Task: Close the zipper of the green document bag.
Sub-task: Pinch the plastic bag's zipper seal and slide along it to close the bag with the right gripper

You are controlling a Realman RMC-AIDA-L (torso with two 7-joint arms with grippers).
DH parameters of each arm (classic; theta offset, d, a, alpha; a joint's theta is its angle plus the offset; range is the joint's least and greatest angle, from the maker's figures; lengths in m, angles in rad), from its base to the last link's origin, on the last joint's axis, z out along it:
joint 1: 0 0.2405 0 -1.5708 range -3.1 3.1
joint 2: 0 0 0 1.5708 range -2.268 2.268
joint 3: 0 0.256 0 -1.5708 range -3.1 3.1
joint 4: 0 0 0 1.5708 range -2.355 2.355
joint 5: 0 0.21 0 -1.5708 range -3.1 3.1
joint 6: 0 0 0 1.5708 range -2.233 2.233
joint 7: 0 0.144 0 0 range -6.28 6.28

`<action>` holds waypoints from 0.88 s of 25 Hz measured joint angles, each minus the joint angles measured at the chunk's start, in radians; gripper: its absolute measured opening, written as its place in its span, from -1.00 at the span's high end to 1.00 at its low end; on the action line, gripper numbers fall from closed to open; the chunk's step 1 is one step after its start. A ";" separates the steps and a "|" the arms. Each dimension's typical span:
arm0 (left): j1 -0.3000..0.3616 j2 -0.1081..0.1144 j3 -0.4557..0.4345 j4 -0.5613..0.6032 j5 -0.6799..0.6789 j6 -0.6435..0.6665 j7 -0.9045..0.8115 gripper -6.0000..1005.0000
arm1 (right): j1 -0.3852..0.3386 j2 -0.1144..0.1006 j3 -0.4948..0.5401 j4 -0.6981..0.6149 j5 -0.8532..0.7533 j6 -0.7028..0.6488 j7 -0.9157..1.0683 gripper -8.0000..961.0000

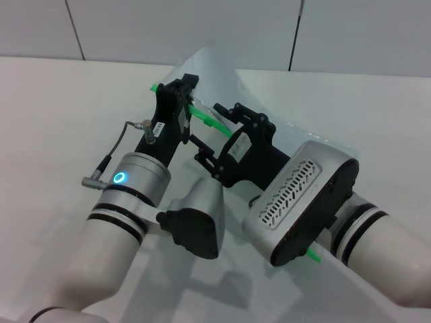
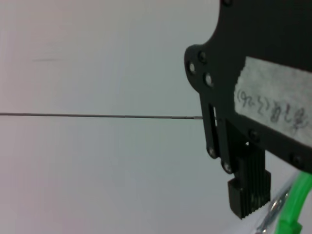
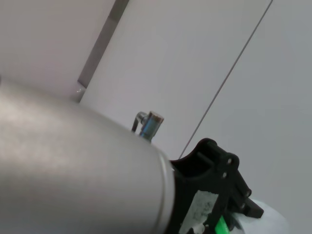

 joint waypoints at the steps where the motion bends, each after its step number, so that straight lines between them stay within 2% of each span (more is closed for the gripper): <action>1: 0.000 0.000 0.000 0.000 0.002 0.000 0.001 0.88 | 0.000 0.000 0.000 0.000 0.000 0.000 0.000 -0.14; 15: 0.000 0.000 0.000 0.000 0.009 -0.002 0.005 0.88 | 0.000 0.000 0.001 0.004 0.001 0.008 0.000 -0.04; 22: 0.000 0.000 0.000 0.000 0.009 -0.003 0.006 0.88 | 0.000 0.001 0.001 0.006 0.001 0.016 0.000 0.13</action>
